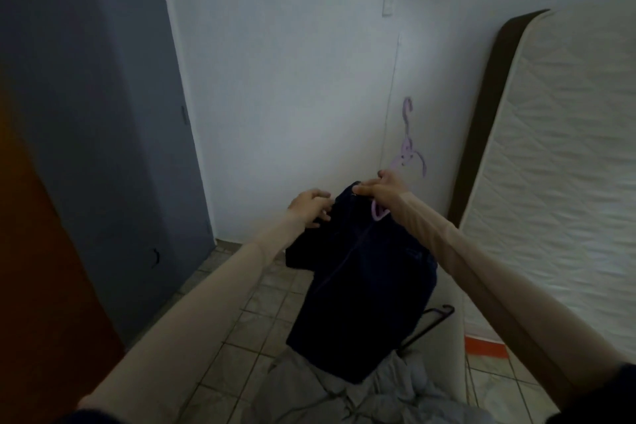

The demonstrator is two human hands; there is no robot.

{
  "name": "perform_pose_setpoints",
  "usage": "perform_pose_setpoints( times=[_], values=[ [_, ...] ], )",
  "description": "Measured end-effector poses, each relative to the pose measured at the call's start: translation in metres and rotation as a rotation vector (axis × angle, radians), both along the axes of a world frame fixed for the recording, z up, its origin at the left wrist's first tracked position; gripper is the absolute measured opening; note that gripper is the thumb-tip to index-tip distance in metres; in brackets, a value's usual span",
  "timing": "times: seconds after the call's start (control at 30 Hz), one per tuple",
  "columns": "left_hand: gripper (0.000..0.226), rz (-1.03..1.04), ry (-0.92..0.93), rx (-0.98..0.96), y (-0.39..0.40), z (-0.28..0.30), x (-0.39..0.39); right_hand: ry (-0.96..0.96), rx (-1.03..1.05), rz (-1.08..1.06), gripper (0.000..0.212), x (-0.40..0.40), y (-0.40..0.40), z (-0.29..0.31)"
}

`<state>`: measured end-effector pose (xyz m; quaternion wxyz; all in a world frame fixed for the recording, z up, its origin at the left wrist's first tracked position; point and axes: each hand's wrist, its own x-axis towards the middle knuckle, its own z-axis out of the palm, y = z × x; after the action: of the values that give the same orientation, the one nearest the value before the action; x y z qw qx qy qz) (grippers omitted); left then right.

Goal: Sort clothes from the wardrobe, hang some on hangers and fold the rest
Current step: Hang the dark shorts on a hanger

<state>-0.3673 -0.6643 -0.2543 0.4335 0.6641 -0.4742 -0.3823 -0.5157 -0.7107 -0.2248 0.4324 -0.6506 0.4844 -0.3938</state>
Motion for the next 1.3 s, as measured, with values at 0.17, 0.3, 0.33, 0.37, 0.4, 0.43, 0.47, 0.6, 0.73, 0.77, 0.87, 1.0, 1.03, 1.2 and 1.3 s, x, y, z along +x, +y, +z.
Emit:
perform_pose_setpoints(
  times=[0.17,0.3,0.33,0.37,0.4,0.43,0.47,0.6,0.73,0.77,0.87,1.0,1.03,1.2,1.3],
  values=[
    [0.049,-0.008,0.028,0.28,-0.004,0.017,-0.016,0.102,-0.014,0.267,0.037,-0.013,0.002,-0.007],
    [0.063,-0.106,0.108,0.589,0.001,0.012,-0.017,0.231,-0.073,0.411,0.048,-0.014,0.006,-0.024],
    [0.066,-0.12,0.13,0.606,0.003,0.008,-0.017,0.248,-0.077,0.436,0.046,-0.014,0.007,-0.028],
    [0.068,-0.135,0.161,0.608,0.002,0.003,-0.016,0.25,-0.085,0.448,0.045,-0.013,0.009,-0.031],
    [0.069,-0.152,0.204,0.6,0.002,-0.002,-0.014,0.247,-0.092,0.462,0.045,-0.014,0.01,-0.032],
    [0.069,-0.165,0.256,0.596,0.002,-0.005,-0.011,0.238,-0.099,0.474,0.045,-0.015,0.01,-0.034],
    [0.069,-0.178,0.303,0.599,0.003,-0.007,-0.009,0.235,-0.115,0.486,0.045,-0.016,0.01,-0.036],
    [0.044,-0.161,0.352,0.551,0.004,-0.007,-0.004,0.227,-0.252,0.497,0.046,-0.015,0.014,-0.047],
    [0.003,-0.007,0.319,0.387,0.002,-0.001,-0.003,0.015,-0.322,0.217,0.034,-0.014,0.009,-0.051],
    [0.011,0.037,0.295,0.371,0.0,-0.002,0.0,0.027,-0.381,0.118,0.037,-0.017,0.006,-0.05],
    [0.018,0.127,0.236,0.321,-0.004,0.0,0.011,0.012,-0.592,-0.024,0.031,-0.03,0.002,-0.046],
    [0.015,0.241,0.292,0.195,-0.009,0.007,0.021,-0.162,-0.356,0.18,0.03,-0.032,0.003,-0.042],
    [0.014,0.224,0.304,0.177,-0.009,0.008,0.021,-0.178,-0.269,0.229,0.032,-0.03,0.004,-0.039],
    [0.011,0.038,0.12,0.26,-0.001,0.011,0.025,-0.113,-0.228,0.214,0.026,-0.015,0.006,-0.032],
    [0.028,-0.021,-0.069,0.252,0.001,0.011,0.026,-0.251,-0.294,0.214,0.021,-0.012,0.006,-0.033]
  ],
)
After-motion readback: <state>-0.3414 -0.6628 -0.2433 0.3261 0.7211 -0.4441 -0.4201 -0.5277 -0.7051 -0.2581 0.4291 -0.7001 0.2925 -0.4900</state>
